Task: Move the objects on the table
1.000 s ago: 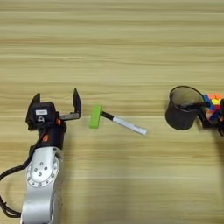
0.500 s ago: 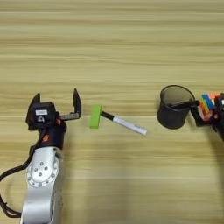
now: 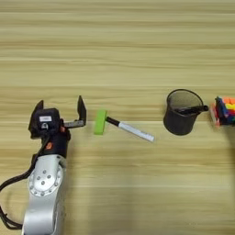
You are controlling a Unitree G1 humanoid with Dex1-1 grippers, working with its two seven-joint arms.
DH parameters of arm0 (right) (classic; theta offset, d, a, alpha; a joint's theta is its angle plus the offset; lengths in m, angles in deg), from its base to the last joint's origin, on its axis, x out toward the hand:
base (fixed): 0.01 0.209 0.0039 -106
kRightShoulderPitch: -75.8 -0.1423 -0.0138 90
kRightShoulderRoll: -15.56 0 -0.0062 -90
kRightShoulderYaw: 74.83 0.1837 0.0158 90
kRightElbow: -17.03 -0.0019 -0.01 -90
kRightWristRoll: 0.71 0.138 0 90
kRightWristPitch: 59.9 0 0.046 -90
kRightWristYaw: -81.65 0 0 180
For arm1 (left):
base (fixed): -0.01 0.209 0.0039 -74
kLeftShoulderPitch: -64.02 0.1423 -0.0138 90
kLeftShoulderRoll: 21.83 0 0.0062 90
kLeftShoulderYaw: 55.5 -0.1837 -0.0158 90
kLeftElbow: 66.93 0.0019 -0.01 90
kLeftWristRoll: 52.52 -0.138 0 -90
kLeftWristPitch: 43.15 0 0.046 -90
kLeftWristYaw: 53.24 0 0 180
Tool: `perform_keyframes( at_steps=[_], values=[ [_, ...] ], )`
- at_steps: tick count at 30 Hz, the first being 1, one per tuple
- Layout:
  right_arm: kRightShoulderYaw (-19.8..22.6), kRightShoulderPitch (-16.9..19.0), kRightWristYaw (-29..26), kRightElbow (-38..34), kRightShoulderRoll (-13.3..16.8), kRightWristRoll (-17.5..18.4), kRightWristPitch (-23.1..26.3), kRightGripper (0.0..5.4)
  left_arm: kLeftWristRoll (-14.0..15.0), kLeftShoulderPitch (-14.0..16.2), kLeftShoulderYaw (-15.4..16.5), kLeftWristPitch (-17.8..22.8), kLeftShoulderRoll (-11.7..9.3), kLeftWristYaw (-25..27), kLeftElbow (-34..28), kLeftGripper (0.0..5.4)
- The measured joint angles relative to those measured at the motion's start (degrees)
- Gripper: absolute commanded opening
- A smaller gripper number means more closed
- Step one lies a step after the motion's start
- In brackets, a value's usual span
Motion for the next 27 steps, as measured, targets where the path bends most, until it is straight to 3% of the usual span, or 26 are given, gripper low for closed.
perform_keyframes(
  at_steps=[10,20,27],
  values=[
    [2.3,-2.0,-1.0,3.9,-0.7,4.6,-4.9,5.36,-0.4,-0.1,-1.2,0.9,-0.4,0.1,2.4,5.40],
    [2.6,-2.4,-0.9,4.5,-0.9,5.2,-5.9,5.36,-0.7,-0.1,-3.2,3.5,-0.7,2.3,5.3,5.40],
    [2.6,-2.4,-0.9,4.5,-1.5,5.2,-5.9,5.36,-0.4,0.7,-5.5,7.8,-1.0,3.9,4.6,5.40]
  ],
)
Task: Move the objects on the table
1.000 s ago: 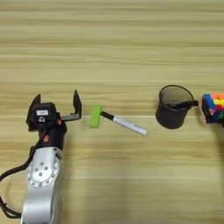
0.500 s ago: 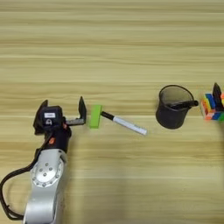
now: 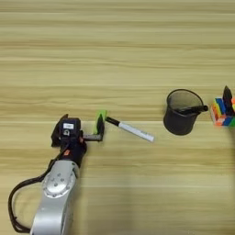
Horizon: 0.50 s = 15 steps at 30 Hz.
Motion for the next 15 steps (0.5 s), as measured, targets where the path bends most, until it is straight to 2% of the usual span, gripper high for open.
perform_keyframes(
  at_steps=[5,9,15],
  values=[
    [0.0,0.0,0.0,0.0,0.0,0.0,0.0,5.36,-0.5,0.2,-1.3,1.0,-0.7,0.3,0.0,5.40],
    [0.0,0.0,0.1,0.1,0.0,-0.1,0.0,5.36,-2.1,0.2,-3.1,2.3,-1.1,0.5,0.0,5.40],
    [0.0,0.0,0.1,0.1,-0.1,-0.3,0.0,5.36,-2.1,0.2,-3.3,2.8,-1.5,0.5,0.7,5.40]
  ],
)
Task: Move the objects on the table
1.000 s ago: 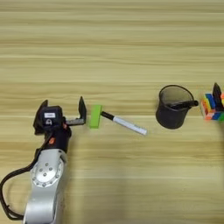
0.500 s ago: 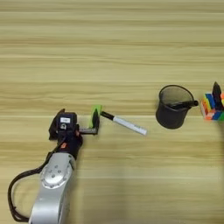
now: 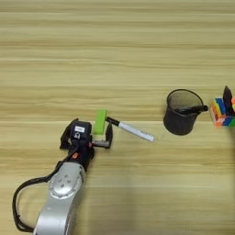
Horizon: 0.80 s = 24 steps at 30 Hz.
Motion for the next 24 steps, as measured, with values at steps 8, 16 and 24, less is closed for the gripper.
perform_keyframes(
  at_steps=[8,16,24],
  values=[
    [0.0,0.0,0.1,0.0,-0.1,0.0,0.0,5.36,0.1,-0.7,0.2,0.8,0.1,-0.3,3.6,5.40],
    [0.0,0.0,0.1,-0.1,-0.2,0.0,0.0,5.36,0.4,-2.9,1.3,0.2,0.6,-0.6,6.1,5.40],
    [0.0,0.0,0.1,-0.3,-0.2,0.0,0.0,5.40,0.3,-3.0,1.2,-0.6,0.7,-0.6,6.8,5.13]
  ],
)
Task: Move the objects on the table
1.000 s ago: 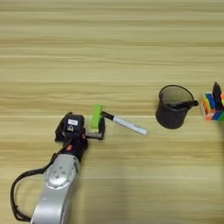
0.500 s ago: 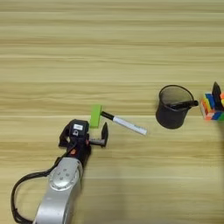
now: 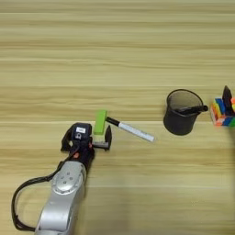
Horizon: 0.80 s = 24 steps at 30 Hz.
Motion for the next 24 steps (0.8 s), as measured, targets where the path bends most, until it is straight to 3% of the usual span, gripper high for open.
perform_keyframes(
  at_steps=[24],
  values=[
    [0.0,0.0,0.0,-0.4,0.0,0.0,0.0,5.40,0.0,0.1,-1.1,-0.6,0.0,0.7,0.0,2.84]
  ],
)
